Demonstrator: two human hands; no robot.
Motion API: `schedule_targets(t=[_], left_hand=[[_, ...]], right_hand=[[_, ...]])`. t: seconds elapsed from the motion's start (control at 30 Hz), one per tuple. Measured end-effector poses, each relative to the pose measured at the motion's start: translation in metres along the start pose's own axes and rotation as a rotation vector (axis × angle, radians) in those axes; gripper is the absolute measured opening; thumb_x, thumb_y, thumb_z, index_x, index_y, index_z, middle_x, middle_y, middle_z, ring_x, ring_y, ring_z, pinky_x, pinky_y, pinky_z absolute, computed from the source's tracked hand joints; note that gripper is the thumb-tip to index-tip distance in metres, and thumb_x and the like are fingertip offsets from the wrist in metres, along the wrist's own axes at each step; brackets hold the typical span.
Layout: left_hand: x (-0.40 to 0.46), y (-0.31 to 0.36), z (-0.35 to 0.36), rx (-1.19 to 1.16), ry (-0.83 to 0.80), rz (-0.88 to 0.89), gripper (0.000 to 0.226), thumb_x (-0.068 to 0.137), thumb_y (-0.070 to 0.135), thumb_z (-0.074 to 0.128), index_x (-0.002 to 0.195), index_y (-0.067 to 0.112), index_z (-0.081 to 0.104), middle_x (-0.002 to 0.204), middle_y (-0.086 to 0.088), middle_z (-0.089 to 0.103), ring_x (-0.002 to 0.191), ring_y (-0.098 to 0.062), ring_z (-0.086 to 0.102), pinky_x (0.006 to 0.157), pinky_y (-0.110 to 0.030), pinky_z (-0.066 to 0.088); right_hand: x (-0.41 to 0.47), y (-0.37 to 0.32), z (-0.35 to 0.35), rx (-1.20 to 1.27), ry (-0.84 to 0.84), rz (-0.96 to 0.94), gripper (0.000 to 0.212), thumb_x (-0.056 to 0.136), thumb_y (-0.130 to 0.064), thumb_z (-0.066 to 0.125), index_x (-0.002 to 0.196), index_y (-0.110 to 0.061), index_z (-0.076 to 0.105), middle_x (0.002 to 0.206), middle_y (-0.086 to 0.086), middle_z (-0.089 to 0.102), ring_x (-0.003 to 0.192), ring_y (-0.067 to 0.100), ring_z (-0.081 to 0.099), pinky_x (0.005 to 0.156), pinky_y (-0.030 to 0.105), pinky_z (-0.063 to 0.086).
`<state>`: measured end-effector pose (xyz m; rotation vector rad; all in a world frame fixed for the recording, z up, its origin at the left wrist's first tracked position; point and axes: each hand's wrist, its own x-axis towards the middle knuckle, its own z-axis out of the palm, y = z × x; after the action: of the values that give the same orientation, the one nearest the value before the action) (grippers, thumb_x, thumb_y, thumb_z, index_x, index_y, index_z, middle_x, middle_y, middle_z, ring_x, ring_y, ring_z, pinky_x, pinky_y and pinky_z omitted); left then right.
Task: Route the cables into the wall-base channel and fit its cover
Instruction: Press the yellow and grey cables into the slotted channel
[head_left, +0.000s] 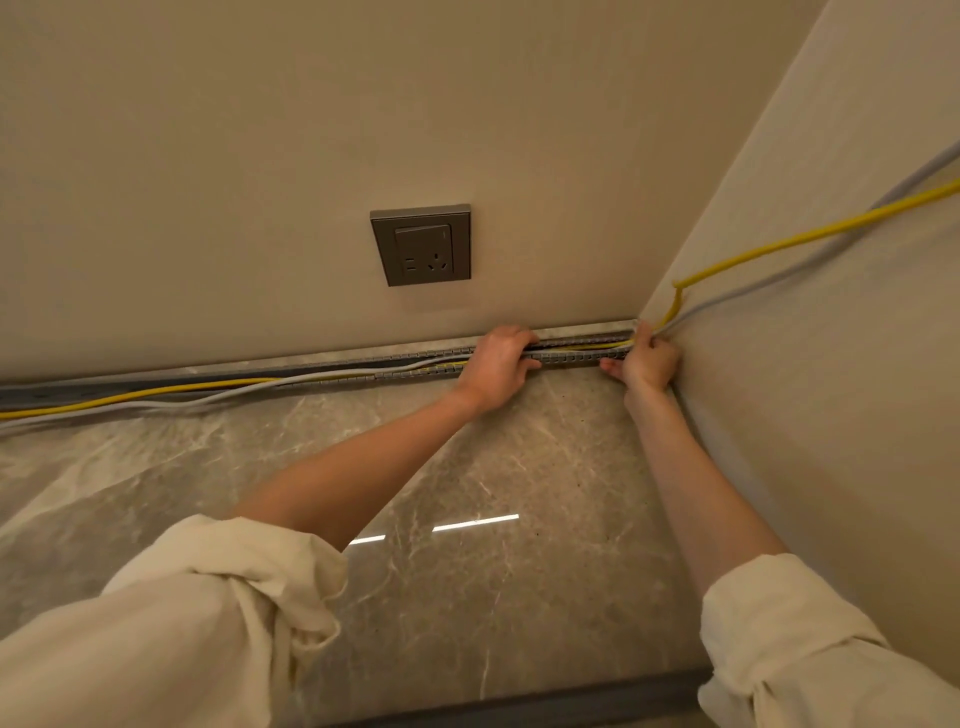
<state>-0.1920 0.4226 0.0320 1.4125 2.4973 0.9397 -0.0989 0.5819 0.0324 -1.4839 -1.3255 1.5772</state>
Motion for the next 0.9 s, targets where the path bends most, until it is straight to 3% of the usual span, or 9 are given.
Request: schedule_targets(t=[0.07,0.13,0.23,0.3,0.33,0.43,0.53,0.67,0.9], left_hand=[[-0.002,0.000,0.007,-0.006,0.027,-0.008,0.027,0.083,0.011,0.066,0.106,-0.002,0.063,0.105,-0.021,0.060,0.101,-0.034,0.054,0.090,-0.041,0.044],[-0.003,0.001,0.011,-0.014,0.052,-0.018,0.028,0.082,0.011,0.067,0.106,-0.003,0.064,0.106,-0.020,0.058,0.102,-0.033,0.053,0.091,-0.039,0.043],[-0.002,0.000,0.013,-0.031,0.044,-0.036,0.030,0.081,0.012,0.068,0.107,-0.003,0.064,0.107,-0.020,0.058,0.103,-0.032,0.053,0.092,-0.037,0.043],[-0.002,-0.001,0.014,-0.044,0.027,-0.057,0.031,0.081,0.012,0.069,0.107,-0.004,0.064,0.109,-0.020,0.058,0.104,-0.033,0.053,0.093,-0.036,0.042],[-0.001,-0.001,0.014,-0.052,0.019,-0.066,0.032,0.081,0.012,0.069,0.108,-0.004,0.064,0.109,-0.020,0.058,0.105,-0.033,0.053,0.093,-0.036,0.042],[0.001,-0.001,0.011,-0.061,-0.017,-0.077,0.033,0.079,0.014,0.070,0.108,-0.002,0.064,0.110,-0.019,0.057,0.105,-0.032,0.052,0.093,-0.036,0.042],[-0.002,-0.005,0.003,-0.030,-0.071,-0.049,0.040,0.077,0.016,0.072,0.112,0.000,0.061,0.112,-0.018,0.056,0.107,-0.032,0.050,0.093,-0.037,0.040],[-0.021,-0.025,-0.019,0.046,-0.077,-0.023,0.053,0.076,0.019,0.073,0.124,0.003,0.053,0.117,-0.018,0.054,0.112,-0.031,0.049,0.098,-0.039,0.039],[-0.093,-0.091,-0.086,0.267,0.085,-0.039,0.052,0.081,0.025,0.069,0.126,0.006,0.051,0.117,-0.016,0.056,0.107,-0.031,0.052,0.093,-0.042,0.042]], right_hand=[[-0.008,0.004,0.001,-0.027,0.033,-0.033,0.033,0.099,-0.030,0.045,0.086,-0.001,0.054,0.070,0.010,0.060,0.027,0.011,0.053,0.038,0.023,0.050],[-0.017,0.008,0.003,-0.056,0.084,-0.075,0.034,0.098,-0.026,0.047,0.087,0.004,0.059,0.068,0.010,0.061,0.038,0.014,0.058,0.053,0.033,0.055],[-0.033,0.013,0.009,-0.100,0.162,-0.115,0.029,0.093,-0.008,0.051,0.115,0.010,0.053,0.107,0.020,0.060,0.085,0.032,0.065,0.082,0.040,0.054],[-0.045,0.019,0.012,-0.303,0.200,-0.163,0.037,0.085,-0.003,0.056,0.118,0.008,0.045,0.124,0.026,0.048,0.118,0.037,0.045,0.093,0.037,0.042],[-0.052,0.021,0.012,-0.384,0.196,-0.223,0.035,0.082,-0.002,0.058,0.115,0.006,0.045,0.124,0.026,0.046,0.121,0.037,0.040,0.093,0.035,0.038],[-0.068,0.030,0.009,-0.584,0.014,-0.575,0.031,0.076,0.008,0.055,0.106,0.001,0.051,0.118,0.022,0.047,0.113,0.034,0.045,0.091,0.026,0.031],[-0.072,0.034,0.005,-0.890,-0.171,-0.805,0.046,0.074,0.009,0.057,0.118,-0.003,0.051,0.124,0.019,0.046,0.118,0.033,0.041,0.102,0.032,0.031],[-0.076,0.031,0.009,-1.131,-0.202,-0.816,0.048,0.079,-0.002,0.060,0.126,-0.003,0.049,0.127,0.018,0.047,0.121,0.033,0.038,0.105,0.037,0.034],[-0.122,0.039,0.039,-1.195,-0.269,-0.790,0.045,0.084,-0.002,0.055,0.126,0.003,0.043,0.134,0.025,0.035,0.126,0.039,0.031,0.106,0.038,0.031]])
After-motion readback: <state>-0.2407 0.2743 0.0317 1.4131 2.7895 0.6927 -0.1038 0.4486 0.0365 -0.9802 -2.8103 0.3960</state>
